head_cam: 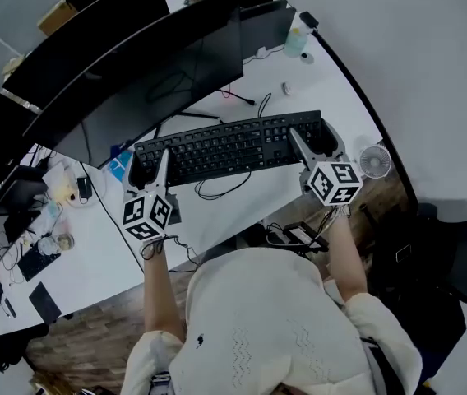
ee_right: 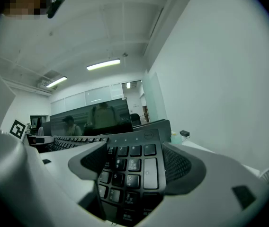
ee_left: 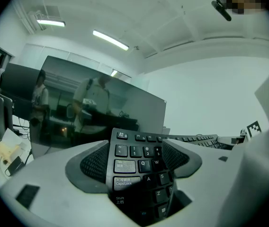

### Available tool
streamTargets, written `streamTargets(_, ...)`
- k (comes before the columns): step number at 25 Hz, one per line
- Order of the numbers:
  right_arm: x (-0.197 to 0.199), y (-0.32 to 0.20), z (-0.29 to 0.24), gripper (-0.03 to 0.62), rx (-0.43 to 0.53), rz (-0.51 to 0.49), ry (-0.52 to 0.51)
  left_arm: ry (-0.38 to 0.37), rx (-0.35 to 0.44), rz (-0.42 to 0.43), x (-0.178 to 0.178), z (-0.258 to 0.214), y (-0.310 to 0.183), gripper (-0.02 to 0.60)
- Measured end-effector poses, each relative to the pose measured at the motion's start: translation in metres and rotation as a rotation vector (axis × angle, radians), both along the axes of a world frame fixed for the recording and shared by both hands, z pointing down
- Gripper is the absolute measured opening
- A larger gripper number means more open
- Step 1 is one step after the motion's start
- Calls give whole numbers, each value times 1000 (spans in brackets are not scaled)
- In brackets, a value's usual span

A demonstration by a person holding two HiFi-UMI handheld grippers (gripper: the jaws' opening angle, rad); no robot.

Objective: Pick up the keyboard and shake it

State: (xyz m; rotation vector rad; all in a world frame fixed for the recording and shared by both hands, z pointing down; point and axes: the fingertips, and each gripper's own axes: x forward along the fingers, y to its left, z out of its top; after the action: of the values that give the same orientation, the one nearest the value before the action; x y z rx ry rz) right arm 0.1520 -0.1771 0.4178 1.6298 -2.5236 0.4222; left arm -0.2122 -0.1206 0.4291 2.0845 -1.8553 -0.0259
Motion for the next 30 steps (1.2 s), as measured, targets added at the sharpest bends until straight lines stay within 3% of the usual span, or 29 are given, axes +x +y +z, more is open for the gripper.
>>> streamTargets(8,-5,-10,-87,354,197,4,-20,-23,190,-17,-6,-83,-12,330)
streamTargets(16,-13,-23,-150,354,327,-1,-35,-48,315,-32,-13,-145,-24,331)
streamTargets(22,-15,-15,-205,353,451,-6,-71,-85,453,-31,-15,-206,-18,331)
streamTargets(30,-14,5,-276,354,692,18,-119,-117,660,-19,-15,-282,-7,331)
